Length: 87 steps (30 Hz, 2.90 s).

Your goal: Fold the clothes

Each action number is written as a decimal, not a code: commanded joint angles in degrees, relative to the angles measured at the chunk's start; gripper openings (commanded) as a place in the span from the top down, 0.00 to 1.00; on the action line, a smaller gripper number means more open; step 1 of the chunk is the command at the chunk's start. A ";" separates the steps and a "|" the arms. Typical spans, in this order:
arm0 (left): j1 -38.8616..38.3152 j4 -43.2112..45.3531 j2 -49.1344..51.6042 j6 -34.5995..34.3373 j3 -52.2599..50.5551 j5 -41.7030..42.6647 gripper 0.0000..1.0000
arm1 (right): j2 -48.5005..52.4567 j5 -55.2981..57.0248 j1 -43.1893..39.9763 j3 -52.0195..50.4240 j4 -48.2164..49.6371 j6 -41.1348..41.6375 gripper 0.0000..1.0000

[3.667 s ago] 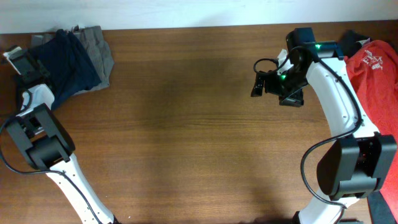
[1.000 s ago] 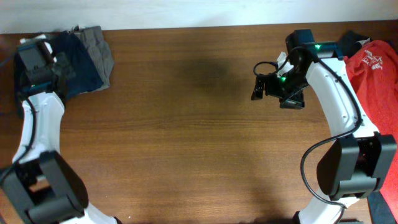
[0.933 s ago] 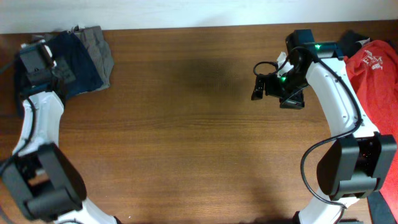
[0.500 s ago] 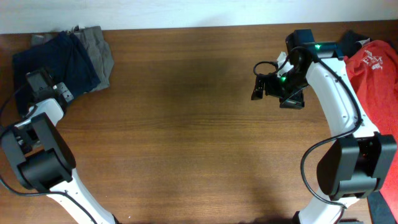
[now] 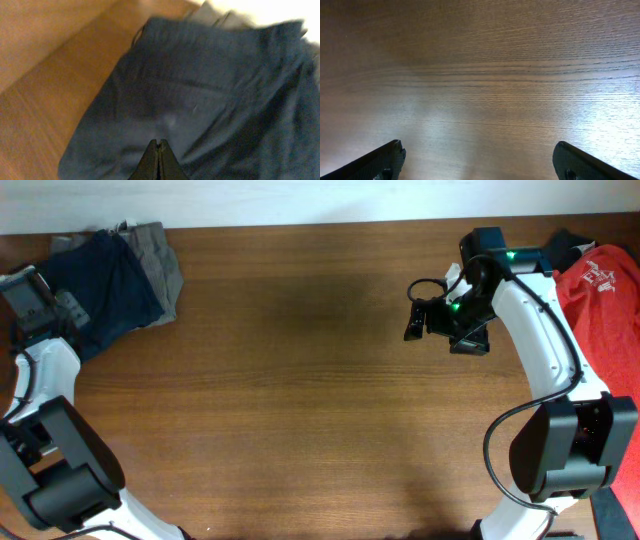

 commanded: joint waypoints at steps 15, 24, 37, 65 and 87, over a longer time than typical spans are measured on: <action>7.45 3.80 13.35 0.68 -0.17 -3.28 0.83 | -2.01 -0.35 -0.26 -0.11 -0.07 -0.81 0.01; 6.25 2.78 -0.50 0.63 -0.17 5.55 0.51 | -2.14 -4.74 -0.26 1.62 -0.11 -0.81 0.01; 6.16 -9.79 -32.30 0.66 -0.17 48.52 0.01 | -11.89 -5.05 -0.17 17.22 -19.08 -4.70 0.01; 4.68 -34.45 -39.71 0.72 -0.20 69.99 0.01 | -60.57 15.93 26.34 7.45 -22.32 2.49 0.01; 4.72 -34.45 -39.71 0.72 -0.20 69.99 0.01 | -61.31 17.77 26.34 7.45 -22.29 2.47 0.01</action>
